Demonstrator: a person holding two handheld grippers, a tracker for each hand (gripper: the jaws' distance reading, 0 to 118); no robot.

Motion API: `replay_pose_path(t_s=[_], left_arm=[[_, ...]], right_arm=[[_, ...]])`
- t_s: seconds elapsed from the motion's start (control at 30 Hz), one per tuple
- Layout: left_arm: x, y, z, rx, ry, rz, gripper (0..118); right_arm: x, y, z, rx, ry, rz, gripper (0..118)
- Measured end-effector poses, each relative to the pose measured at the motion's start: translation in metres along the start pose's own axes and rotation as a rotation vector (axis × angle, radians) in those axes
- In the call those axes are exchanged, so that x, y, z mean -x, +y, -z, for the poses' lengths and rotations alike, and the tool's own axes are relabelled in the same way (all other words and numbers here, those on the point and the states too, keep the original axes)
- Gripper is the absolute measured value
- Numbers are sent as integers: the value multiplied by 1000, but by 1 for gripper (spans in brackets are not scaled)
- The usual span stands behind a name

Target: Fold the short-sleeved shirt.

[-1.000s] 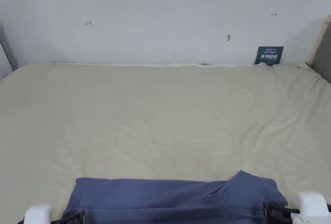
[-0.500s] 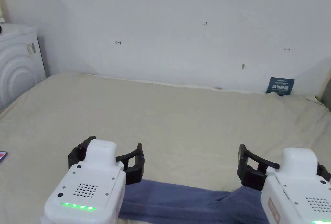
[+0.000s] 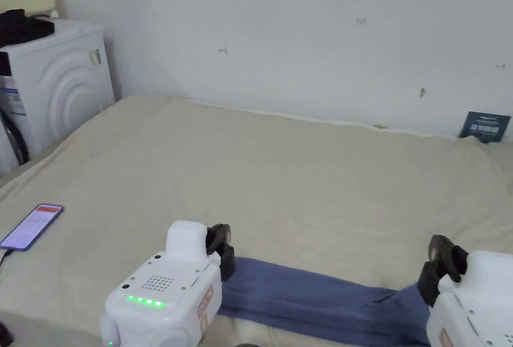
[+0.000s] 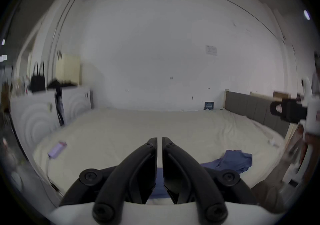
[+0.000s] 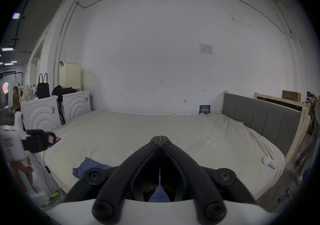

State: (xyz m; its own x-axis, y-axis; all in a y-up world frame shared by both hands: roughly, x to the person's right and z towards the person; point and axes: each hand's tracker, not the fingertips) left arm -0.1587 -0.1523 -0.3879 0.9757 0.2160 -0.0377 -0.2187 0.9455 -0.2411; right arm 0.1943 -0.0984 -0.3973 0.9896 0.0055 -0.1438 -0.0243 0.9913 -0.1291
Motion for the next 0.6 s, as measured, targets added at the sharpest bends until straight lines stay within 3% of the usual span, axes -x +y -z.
replay_pose_path(t_s=[0.07,0.1,0.13,0.17,0.2,0.23,0.27,0.4,0.5,0.6], left_arm=[[30,-14,28,81,3,-42,7],[41,-21,39,92,16,-48,14],[55,-29,53,127,22,-65,38],[65,-33,67,190,65,-46,82],[73,-38,81,264,97,3,118],[81,-44,95,318,127,35,118],[90,-43,96,251,154,98,118],[106,-63,121,345,324,95,118],[110,-77,141,389,298,57,118],[103,-104,163,462,311,144,118]], right_arm=[[6,-6,7,30,59,8,0],[9,-9,10,42,66,0,0],[13,-12,12,53,61,-13,0],[16,-16,16,70,64,-25,0],[18,-19,18,81,73,-28,0],[19,-22,21,96,85,-27,0],[20,-26,23,109,93,-24,0],[23,-38,32,150,95,-14,0],[23,-45,38,177,89,-26,0],[19,-47,40,209,69,5,0]])
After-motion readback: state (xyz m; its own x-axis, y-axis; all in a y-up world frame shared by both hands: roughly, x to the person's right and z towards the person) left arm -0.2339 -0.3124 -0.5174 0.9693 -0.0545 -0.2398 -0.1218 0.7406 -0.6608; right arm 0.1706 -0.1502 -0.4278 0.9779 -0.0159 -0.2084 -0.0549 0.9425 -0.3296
